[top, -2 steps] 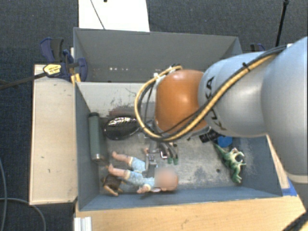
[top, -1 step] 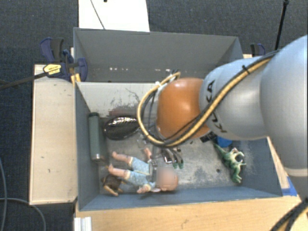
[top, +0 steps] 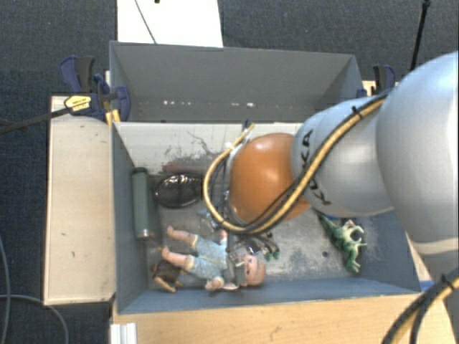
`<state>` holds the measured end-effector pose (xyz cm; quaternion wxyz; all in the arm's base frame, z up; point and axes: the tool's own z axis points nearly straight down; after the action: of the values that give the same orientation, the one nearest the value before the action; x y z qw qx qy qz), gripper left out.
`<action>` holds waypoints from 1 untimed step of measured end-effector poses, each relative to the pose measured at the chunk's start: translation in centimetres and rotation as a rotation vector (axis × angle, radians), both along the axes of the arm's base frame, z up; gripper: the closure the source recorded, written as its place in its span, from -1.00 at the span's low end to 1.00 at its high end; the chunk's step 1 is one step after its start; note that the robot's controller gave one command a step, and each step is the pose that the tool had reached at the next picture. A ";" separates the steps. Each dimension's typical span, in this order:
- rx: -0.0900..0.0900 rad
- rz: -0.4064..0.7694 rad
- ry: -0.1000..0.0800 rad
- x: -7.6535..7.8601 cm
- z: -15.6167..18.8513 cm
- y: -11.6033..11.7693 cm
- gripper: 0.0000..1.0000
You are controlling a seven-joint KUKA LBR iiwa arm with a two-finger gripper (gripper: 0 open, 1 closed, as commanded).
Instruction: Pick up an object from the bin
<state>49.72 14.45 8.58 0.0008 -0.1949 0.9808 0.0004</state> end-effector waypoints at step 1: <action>0.003 0.037 0.000 -0.2 -0.8 -1.7 -1.00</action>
Offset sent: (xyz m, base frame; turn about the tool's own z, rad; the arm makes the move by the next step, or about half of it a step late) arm -0.0093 -0.0866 -0.0086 -0.3414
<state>49.51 12.71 7.78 0.0013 -0.2129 0.9771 0.0017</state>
